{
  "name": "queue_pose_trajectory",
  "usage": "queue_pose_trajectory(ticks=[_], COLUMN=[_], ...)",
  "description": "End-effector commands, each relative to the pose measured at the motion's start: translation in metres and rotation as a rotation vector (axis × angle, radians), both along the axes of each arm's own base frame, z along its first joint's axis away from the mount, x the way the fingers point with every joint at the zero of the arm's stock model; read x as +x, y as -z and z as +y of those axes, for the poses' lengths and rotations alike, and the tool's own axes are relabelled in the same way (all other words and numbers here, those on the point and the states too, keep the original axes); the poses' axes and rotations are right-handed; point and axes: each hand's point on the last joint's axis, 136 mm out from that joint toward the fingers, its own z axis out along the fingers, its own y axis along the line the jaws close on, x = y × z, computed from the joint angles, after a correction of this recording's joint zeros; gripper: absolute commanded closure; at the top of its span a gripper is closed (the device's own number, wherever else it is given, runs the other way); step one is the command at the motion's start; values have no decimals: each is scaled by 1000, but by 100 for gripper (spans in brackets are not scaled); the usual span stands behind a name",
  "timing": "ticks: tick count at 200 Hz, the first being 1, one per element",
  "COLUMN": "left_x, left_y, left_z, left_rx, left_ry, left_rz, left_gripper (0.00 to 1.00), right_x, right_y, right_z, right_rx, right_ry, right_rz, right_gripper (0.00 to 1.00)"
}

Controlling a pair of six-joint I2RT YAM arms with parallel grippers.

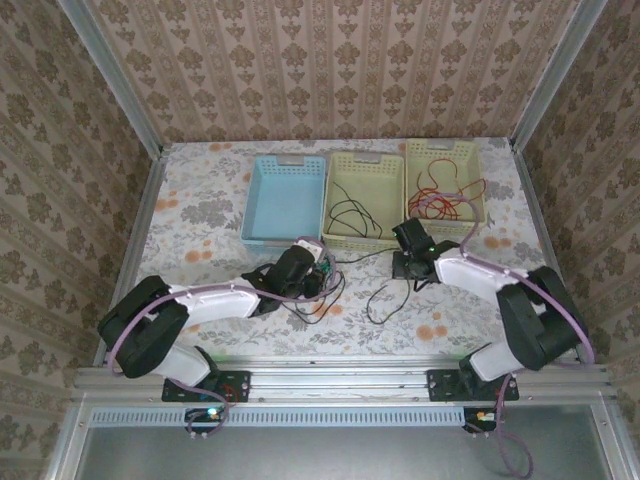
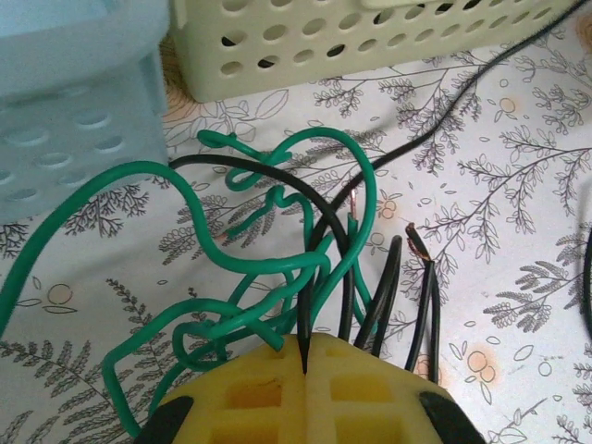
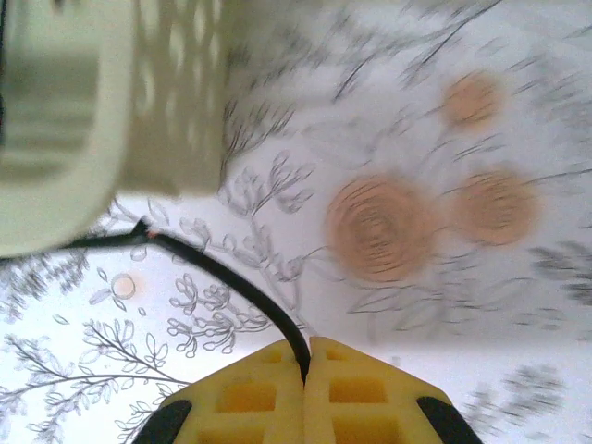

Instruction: Untangle the cables

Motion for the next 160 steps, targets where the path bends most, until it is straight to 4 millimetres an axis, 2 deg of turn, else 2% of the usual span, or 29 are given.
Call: queue_pose_trajectory(ticks=[1, 31, 48, 64, 91, 105, 124, 160], left_x=[2, 3, 3, 2, 0, -2, -4, -11], left_y=[-3, 5, 11, 18, 26, 23, 10, -21], left_z=[6, 12, 15, 17, 13, 4, -14, -69], left_rx=[-10, -14, -13, -7, -12, -37, -87, -177], left_ry=[-6, -21, -26, -30, -8, 26, 88, 293], left_rz=[-12, 1, 15, 30, 53, 53, 37, 23], left_gripper=[94, 72, 67, 67, 65, 60, 53, 37], right_x=[-7, -17, -19, -21, -17, -14, -11, -10], right_y=[-32, -72, -103, -131, -165, -167, -157, -134], right_z=[-45, -75, -86, -94, -90, -86, -78, -72], right_rx=[-45, 16, 34, 40, 83, 95, 116, 148], right_ry=[191, 327, 366, 392, 354, 335, 312, 311], right_rz=[-93, -208, -301, -381, -468, -456, -419, -365], right_gripper=[100, 100, 100, 100, 100, 100, 100, 100])
